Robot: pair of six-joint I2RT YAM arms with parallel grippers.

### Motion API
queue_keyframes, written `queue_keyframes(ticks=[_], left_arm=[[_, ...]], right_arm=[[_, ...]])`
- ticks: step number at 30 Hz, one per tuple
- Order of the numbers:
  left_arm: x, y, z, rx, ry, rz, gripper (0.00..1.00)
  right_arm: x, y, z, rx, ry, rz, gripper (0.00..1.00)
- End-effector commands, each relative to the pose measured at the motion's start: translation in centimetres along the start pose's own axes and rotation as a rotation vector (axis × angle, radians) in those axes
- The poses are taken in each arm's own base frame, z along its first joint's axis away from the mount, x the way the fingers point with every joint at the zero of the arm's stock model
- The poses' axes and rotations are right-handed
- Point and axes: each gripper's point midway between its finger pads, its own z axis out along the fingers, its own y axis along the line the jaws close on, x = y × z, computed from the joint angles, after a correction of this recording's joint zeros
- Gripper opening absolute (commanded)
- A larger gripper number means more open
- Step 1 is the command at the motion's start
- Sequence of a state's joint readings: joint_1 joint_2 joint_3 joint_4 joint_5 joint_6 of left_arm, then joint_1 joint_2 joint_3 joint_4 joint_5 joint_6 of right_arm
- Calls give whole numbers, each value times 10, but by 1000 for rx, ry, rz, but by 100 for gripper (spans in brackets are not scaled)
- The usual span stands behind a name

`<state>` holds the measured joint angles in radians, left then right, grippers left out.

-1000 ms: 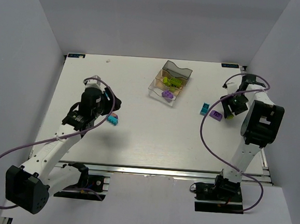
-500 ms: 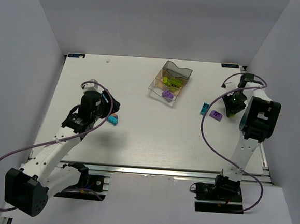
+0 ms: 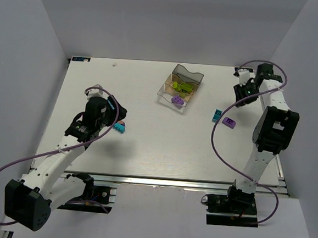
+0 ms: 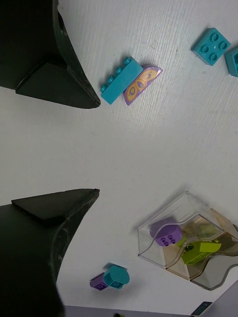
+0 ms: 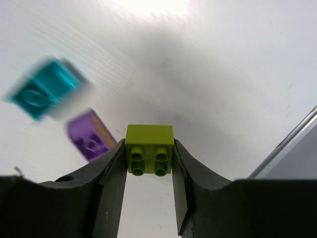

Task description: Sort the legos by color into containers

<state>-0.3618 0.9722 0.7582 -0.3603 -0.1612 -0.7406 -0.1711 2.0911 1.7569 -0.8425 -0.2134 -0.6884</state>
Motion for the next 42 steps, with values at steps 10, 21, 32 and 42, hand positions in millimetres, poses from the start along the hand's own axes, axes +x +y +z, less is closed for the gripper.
queue_keyframes(ticks=[10, 21, 32, 42], left_arm=[[3, 16, -12, -55, -4, -28, 76], [6, 31, -32, -88, -32, -89, 76], [22, 44, -39, -96, -20, -133, 76], [33, 46, -31, -103, 13, -162, 77]], right_arm=[[-206, 162, -53, -248, -492, -254, 0], [-242, 196, -1, -254, -502, -243, 11], [-237, 180, 40, -192, -455, -262, 39], [-235, 176, 47, -173, -440, -292, 71]])
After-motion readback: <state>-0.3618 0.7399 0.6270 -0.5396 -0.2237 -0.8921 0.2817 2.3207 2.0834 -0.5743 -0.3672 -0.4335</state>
